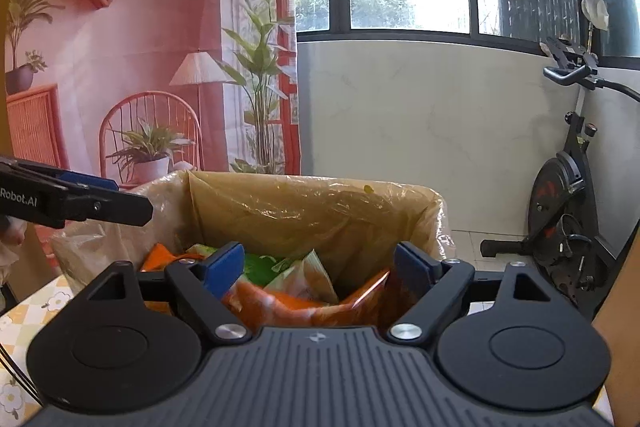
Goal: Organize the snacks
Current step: 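Open both tools to drop the orange bags into the box, then move the right tool to the square soda cracker while the left tool moves to the orange snack bar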
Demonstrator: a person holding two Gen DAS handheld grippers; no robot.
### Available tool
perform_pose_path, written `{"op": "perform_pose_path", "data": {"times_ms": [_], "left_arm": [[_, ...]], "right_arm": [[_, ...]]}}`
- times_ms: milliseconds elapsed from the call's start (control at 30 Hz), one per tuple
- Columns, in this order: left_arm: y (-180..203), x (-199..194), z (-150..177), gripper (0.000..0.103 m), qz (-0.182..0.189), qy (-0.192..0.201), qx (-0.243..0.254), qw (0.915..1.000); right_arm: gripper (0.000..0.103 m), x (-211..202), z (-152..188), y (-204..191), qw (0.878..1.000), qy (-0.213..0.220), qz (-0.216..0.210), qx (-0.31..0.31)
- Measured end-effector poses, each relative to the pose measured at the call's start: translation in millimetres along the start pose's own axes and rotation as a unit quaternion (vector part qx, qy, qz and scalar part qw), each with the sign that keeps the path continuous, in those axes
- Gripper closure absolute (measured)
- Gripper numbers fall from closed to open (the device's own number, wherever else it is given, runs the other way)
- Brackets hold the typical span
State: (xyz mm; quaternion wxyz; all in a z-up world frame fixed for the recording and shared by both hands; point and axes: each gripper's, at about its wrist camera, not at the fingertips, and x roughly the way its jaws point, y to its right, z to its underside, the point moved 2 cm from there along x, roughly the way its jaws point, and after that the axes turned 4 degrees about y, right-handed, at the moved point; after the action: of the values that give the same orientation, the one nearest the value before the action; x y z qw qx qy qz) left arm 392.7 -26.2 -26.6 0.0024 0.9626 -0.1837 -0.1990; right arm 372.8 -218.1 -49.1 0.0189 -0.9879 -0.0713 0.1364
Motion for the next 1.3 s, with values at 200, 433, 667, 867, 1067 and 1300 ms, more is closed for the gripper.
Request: {"op": "perform_pose_path", "data": {"times_ms": [200, 433, 667, 867, 1067, 1300], "left_arm": [[-4, -27, 3, 0.017, -0.008, 0.004, -0.008, 0.9999], [-18, -61, 19, 0.017, -0.029, 0.0, -0.02, 0.9994], [-30, -82, 48, 0.017, -0.042, -0.02, -0.036, 0.9983], [-38, -84, 80, 0.018, -0.045, -0.049, -0.041, 0.9969], [-39, -84, 116, 0.018, -0.047, -0.082, -0.057, 0.9939], [-40, -82, 163, 0.02, -0.061, -0.124, -0.042, 0.9895]], "right_arm": [[0.018, -30, 0, -3, 1.0, 0.01, 0.001, 0.015], [0.018, -65, 16, -12, 0.999, 0.004, 0.002, 0.042], [0.018, -93, 46, -23, 0.998, -0.017, 0.006, 0.062], [0.018, -101, 75, -33, 0.996, -0.05, 0.009, 0.068], [0.018, -102, 110, -35, 0.992, -0.088, 0.016, 0.084], [0.019, -105, 148, -27, 0.986, -0.13, 0.032, 0.096]]}}
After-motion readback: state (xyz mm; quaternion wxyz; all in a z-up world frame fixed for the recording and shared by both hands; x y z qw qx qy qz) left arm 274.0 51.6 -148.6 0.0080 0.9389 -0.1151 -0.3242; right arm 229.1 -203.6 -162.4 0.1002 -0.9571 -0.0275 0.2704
